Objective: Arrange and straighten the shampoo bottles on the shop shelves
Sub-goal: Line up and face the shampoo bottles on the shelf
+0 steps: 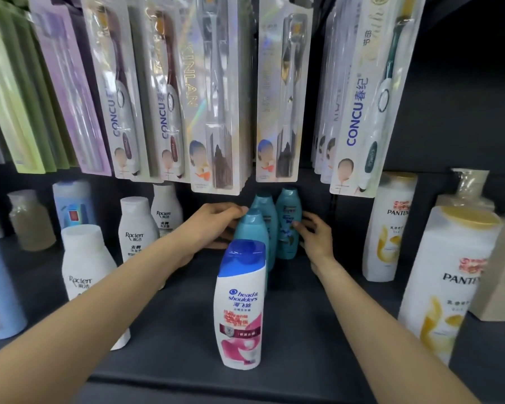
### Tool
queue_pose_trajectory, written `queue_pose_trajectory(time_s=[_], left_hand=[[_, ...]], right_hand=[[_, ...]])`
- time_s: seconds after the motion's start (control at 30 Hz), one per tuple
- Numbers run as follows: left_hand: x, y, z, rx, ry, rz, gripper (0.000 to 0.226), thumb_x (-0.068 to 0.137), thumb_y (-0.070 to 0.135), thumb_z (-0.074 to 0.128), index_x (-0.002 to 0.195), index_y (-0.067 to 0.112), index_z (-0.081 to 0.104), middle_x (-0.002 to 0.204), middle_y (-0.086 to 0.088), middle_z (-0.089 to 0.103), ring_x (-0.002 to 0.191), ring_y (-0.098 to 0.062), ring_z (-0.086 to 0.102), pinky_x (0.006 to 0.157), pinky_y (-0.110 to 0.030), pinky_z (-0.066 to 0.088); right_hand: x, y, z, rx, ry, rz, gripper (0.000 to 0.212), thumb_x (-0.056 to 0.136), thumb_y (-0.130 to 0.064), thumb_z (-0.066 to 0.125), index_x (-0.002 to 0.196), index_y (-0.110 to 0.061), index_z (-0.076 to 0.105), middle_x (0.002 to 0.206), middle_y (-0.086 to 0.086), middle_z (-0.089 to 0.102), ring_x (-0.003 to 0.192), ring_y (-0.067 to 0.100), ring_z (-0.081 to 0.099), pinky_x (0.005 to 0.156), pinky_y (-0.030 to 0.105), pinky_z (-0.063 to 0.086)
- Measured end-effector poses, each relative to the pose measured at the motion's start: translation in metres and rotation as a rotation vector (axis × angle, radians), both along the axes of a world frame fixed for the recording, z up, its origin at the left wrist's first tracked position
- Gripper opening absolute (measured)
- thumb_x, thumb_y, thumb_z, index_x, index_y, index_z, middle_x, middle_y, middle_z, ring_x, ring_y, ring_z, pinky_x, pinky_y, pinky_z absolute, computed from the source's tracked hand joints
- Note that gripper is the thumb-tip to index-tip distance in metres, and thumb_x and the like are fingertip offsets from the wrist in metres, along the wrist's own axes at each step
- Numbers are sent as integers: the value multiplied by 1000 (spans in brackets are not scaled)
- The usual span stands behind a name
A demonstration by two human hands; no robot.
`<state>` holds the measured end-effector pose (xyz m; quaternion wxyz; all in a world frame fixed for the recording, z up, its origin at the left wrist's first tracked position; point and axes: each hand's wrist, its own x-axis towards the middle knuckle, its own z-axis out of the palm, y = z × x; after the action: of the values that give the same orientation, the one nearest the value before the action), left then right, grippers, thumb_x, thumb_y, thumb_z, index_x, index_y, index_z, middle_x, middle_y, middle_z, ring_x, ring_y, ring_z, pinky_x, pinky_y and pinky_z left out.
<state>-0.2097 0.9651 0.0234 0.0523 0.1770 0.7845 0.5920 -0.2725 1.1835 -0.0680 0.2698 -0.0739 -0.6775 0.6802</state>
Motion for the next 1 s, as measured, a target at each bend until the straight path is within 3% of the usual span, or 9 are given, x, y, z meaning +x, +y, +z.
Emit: queue_pose_trajectory(time_s=[0.33, 0.47, 0.6, 0.8, 1.0], left_hand=[[0, 1, 0, 37, -44, 20, 14, 92, 33, 53, 87, 24, 63, 80, 0, 65, 67, -10, 60, 47, -11, 47], [-3, 1, -1, 29, -42, 21, 17, 92, 35, 53, 89, 23, 65, 80, 1, 65, 66, -9, 60, 50, -14, 47], [-4, 1, -3, 31, -42, 19, 17, 91, 36, 54, 90, 23, 65, 79, 2, 66, 67, -7, 61, 55, -16, 46], [-5, 2, -4, 53, -56, 22, 19, 91, 34, 55, 85, 20, 66, 75, 1, 67, 60, -7, 62, 49, -14, 47], [-7, 1, -6, 43, -56, 14, 19, 91, 35, 54, 89, 20, 66, 82, -2, 68, 74, -13, 63, 64, -21, 49]], right_hand=[[-18, -11, -6, 47, 25, 27, 37, 87, -13, 65, 123, -11, 57, 112, 17, 61, 102, 32, 62, 87, 52, 53], [-17, -11, -7, 40, 43, 31, 21, 85, -15, 67, 104, -18, 57, 106, 12, 62, 98, 32, 63, 84, 54, 53], [-18, -14, -8, 22, 45, 29, 16, 86, -13, 66, 97, -17, 55, 102, 10, 61, 97, 31, 63, 83, 53, 54], [-17, -23, -7, 48, 41, 2, 16, 88, -11, 63, 102, -13, 56, 97, 4, 59, 90, 24, 59, 75, 35, 50], [-17, -31, -7, 134, 8, -19, 20, 91, -6, 56, 112, -6, 57, 105, 12, 59, 92, 19, 56, 71, 23, 43]])
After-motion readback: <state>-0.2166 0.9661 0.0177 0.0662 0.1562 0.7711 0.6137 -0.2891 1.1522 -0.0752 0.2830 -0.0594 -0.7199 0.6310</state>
